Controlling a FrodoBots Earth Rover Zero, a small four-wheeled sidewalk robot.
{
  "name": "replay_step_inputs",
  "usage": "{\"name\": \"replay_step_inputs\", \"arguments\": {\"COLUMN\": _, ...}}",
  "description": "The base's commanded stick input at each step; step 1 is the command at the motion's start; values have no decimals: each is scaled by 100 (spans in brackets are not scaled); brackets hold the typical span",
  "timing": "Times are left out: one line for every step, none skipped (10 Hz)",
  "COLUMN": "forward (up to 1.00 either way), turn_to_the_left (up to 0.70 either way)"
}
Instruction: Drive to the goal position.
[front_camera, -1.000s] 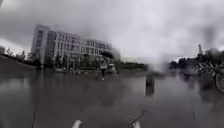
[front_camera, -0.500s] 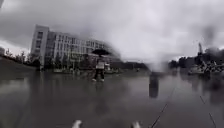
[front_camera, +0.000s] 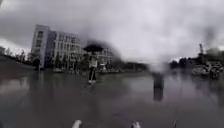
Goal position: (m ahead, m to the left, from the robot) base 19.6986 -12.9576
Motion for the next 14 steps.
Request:
{"name": "replay_step_inputs", "arguments": {"forward": 70, "turn_to_the_left": -34}}
{"name": "replay_step_inputs", "arguments": {"forward": 70, "turn_to_the_left": -34}}
{"name": "replay_step_inputs", "arguments": {"forward": 70, "turn_to_the_left": -24}}
{"name": "replay_step_inputs", "arguments": {"forward": 70, "turn_to_the_left": 0}}
{"name": "replay_step_inputs", "arguments": {"forward": 70, "turn_to_the_left": 0}}
{"name": "replay_step_inputs", "arguments": {"forward": 70, "turn_to_the_left": 0}}
{"name": "replay_step_inputs", "arguments": {"forward": 70, "turn_to_the_left": 0}}
{"name": "replay_step_inputs", "arguments": {"forward": 70, "turn_to_the_left": 0}}
{"name": "replay_step_inputs", "arguments": {"forward": 70, "turn_to_the_left": 0}}
{"name": "replay_step_inputs", "arguments": {"forward": 70, "turn_to_the_left": 0}}
{"name": "replay_step_inputs", "arguments": {"forward": 70, "turn_to_the_left": 0}}
{"name": "replay_step_inputs", "arguments": {"forward": 70, "turn_to_the_left": 3}}
{"name": "replay_step_inputs", "arguments": {"forward": 70, "turn_to_the_left": 21}}
{"name": "replay_step_inputs", "arguments": {"forward": 70, "turn_to_the_left": 32}}
